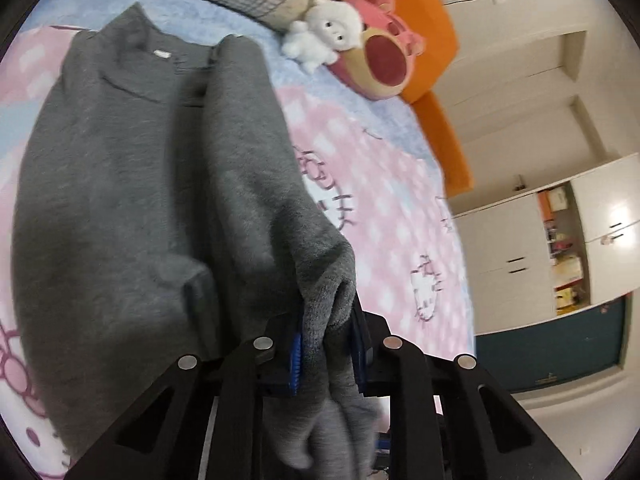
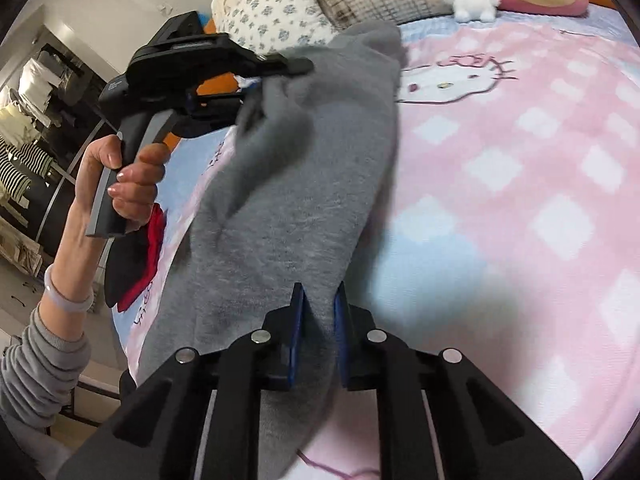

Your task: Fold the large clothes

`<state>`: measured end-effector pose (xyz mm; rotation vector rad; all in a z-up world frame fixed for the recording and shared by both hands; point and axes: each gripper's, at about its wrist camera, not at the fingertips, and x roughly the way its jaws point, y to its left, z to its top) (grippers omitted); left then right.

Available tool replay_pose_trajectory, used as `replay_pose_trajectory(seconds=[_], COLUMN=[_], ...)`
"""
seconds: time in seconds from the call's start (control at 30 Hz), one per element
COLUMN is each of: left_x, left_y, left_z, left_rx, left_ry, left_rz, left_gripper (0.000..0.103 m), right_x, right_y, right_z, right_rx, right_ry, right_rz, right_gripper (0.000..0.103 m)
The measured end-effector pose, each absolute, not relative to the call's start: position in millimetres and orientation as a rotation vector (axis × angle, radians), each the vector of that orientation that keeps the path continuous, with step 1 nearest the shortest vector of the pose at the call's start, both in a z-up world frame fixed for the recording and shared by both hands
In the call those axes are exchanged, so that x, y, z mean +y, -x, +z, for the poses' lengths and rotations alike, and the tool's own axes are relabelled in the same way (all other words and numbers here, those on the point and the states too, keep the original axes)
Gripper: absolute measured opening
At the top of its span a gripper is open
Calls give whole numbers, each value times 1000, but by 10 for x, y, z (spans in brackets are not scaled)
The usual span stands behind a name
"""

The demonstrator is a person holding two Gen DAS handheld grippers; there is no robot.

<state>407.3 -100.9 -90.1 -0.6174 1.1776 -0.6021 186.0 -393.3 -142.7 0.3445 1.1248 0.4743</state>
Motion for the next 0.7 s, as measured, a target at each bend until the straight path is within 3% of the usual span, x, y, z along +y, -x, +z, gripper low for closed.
replay_pose_trajectory(seconds=[0.27,0.33,0.4,0.5,0.63,0.67,0.7], left_x=[-668,-613,-657,-688,-661,-670,-694], left_y=[-4183,-4192,-4169,-4116,-4104,-4132,-4165], left_z=[-1575,-1649,-1546,-1281,-815,-704,-637], left_rx=[1269,1264,1248,1208,1129,1110,1103], left_ry=[635,693,652,618,524,509,502], left_rz=[-520,-540,-549,-560,-518,-510,-501], left_gripper=[23,23,25,32,38,38,38], right_x=[-3933,-3815,-3732,-3644,-3432,-3368,-3309], right_y=[-1818,-1799,-1795,-1565,-1234,-1204,-1200], right_z=[-1624,-1586,-1487,-1116,-963,-1029,-1150], right_rx=[1121,1105,1094,958,887,904,934], right_ry=[-334,-269,-212,-152,-99,-89,-97], right_rz=[441,439,415,400,445,434,426], right_gripper=[15,20,43,49,40,24,17])
